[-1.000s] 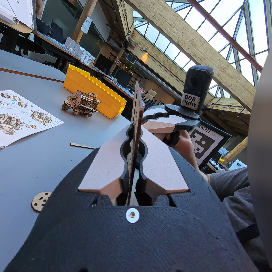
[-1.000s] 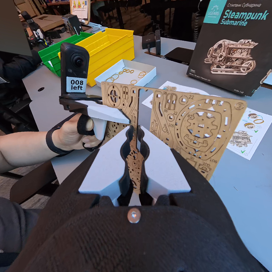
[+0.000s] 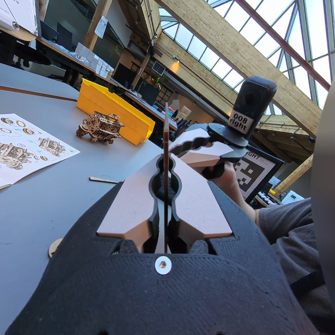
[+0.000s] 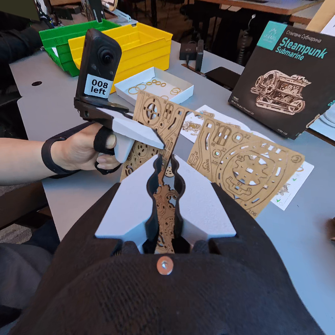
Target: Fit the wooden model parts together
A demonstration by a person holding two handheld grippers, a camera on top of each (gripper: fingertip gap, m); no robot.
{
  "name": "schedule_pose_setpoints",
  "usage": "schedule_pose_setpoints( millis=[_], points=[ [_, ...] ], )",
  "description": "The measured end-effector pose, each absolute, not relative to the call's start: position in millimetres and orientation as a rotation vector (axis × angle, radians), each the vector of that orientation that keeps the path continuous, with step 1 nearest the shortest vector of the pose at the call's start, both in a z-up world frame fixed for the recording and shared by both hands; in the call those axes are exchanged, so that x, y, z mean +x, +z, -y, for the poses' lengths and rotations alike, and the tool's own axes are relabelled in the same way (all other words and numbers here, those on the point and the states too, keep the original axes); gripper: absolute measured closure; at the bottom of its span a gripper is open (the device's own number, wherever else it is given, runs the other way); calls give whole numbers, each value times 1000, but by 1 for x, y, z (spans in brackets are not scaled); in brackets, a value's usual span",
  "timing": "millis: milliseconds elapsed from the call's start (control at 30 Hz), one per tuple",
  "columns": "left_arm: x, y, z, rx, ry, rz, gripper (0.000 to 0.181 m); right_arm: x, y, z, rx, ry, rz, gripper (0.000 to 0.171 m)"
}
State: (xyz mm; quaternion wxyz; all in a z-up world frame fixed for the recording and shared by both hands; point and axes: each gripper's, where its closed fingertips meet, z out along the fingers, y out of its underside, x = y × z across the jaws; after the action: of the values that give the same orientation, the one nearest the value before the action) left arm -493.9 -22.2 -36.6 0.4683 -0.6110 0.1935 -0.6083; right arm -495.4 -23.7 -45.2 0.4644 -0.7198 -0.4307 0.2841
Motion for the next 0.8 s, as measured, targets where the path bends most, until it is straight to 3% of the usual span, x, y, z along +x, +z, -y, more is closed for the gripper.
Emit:
schedule_pose_setpoints(
  millis=[67, 233, 400, 500, 800],
  points=[
    [-493, -38, 22, -1505, -1466, -488, 181, -495, -46, 26, -1816, 704, 1082, 160],
    [-493, -38, 22, -1508, -1460, -487, 181, -487, -31, 21, -1815, 735, 1047, 171],
    [-495, -38, 20, -1511, -1445, -477, 181, -487, -40, 27, -1848, 701, 1092, 154],
    [-494, -39, 21, -1514, -1427, -483, 181, -484, -45, 16, -1857, 589, 1027, 167],
    [-497, -38, 18, -1512, -1435, -450, 181, -495, -46, 15, -1852, 725, 919, 167]
  ],
)
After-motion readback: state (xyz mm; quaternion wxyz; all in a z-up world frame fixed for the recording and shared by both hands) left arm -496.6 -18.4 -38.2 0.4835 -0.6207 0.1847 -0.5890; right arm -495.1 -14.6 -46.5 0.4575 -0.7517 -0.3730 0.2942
